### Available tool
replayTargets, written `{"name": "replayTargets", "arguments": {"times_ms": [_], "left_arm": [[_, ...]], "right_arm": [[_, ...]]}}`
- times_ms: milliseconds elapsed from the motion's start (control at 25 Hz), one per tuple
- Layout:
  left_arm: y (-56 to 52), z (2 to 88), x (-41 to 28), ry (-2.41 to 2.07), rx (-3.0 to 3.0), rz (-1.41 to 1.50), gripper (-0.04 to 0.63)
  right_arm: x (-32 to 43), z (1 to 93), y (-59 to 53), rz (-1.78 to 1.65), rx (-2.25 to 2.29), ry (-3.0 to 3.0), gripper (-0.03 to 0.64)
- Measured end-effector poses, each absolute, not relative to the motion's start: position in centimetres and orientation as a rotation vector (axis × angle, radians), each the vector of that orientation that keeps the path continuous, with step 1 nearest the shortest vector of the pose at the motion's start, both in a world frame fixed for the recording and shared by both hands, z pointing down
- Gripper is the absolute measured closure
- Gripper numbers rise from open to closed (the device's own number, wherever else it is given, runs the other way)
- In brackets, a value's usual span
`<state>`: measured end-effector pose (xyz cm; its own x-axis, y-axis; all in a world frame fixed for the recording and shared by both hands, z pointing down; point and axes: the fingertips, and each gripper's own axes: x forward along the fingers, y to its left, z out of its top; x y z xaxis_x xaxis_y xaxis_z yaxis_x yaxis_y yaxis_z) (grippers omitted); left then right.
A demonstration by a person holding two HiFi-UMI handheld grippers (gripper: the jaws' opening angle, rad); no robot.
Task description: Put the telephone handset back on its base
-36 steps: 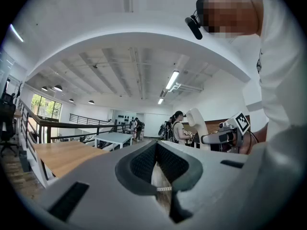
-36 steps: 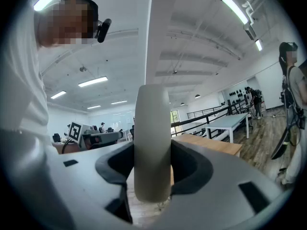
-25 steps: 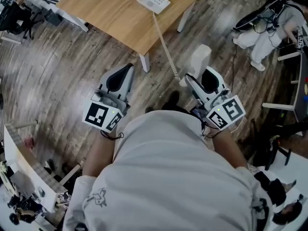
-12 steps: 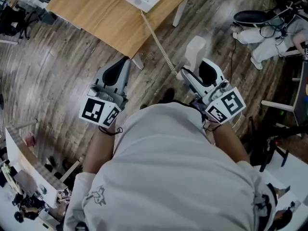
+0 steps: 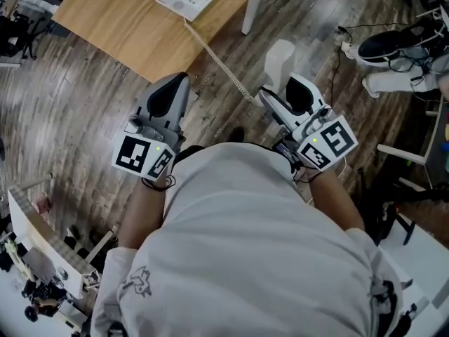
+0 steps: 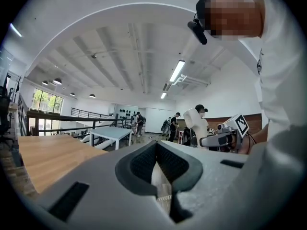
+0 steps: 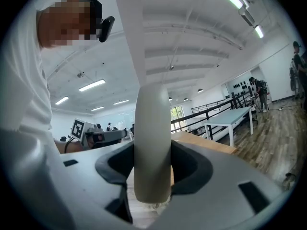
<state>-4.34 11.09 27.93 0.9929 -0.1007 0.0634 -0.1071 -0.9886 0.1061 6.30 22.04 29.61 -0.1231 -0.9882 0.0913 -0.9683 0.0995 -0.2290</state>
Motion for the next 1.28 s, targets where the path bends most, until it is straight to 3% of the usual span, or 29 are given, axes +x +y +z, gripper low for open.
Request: {"name": "replayTargets", "arguments": {"times_ms": [560, 1280], "left_arm": [[10.0, 28.5, 0.6, -0.115, 3.012, 0.117, 0.589], [-2.2, 29.1, 2.1, -0.127, 2.992, 0.098, 0.589]], "right_arm": [[10.8, 30.9, 20.9, -0.403, -2.048, 2.227, 0.396], [13.0, 30.5, 8.1, -0.44, -2.053, 2.262, 0.396]]}}
